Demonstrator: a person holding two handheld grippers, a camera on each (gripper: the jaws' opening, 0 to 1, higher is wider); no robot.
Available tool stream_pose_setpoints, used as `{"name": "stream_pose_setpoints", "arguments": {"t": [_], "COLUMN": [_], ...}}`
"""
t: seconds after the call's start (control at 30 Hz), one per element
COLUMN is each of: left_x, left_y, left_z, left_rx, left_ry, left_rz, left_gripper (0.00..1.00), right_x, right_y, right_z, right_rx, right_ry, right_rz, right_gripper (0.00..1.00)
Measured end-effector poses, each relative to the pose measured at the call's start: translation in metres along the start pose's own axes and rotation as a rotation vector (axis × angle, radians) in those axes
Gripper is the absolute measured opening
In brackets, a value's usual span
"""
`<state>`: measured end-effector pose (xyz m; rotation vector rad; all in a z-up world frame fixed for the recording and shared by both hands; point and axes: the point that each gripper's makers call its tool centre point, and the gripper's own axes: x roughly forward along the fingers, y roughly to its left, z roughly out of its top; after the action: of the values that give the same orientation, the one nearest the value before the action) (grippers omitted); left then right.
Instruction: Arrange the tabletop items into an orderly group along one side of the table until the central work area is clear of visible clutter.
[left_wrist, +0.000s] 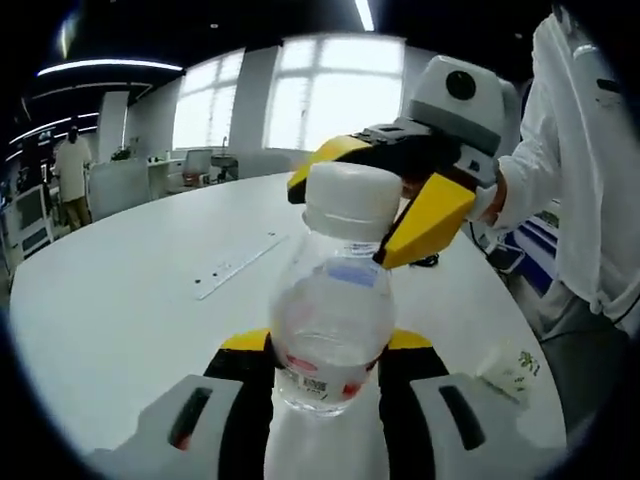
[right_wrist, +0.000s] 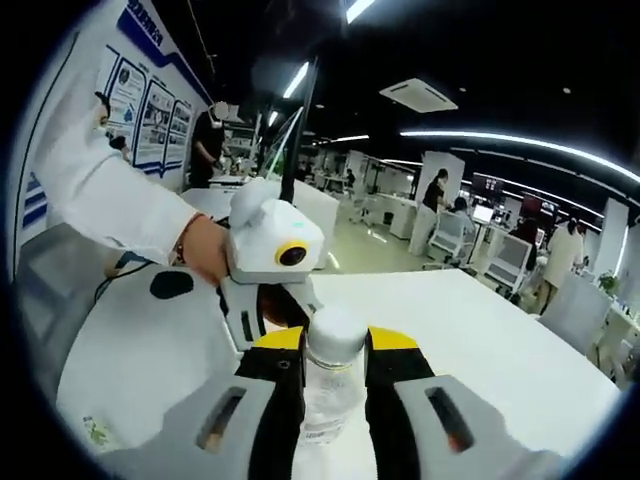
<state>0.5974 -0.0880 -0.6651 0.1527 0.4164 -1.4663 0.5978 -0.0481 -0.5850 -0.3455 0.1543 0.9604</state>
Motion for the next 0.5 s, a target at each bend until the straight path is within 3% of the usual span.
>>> {"name": "stream_pose_setpoints", "arguments": {"t": [0.5], "left_x": [0.01], "left_y": [-0.002], "left_z": [-0.007], "left_rx": [0.008], "left_ry": [0.014], "left_rz": [-0.007], "left_gripper": [0.4], "right_x": [-0.005], "right_y": [0.0], "right_z": [-0.012], "right_rx": [0.002], "right_ry": [0.028], "right_rz": [0.0], "right_gripper": [0.2]}}
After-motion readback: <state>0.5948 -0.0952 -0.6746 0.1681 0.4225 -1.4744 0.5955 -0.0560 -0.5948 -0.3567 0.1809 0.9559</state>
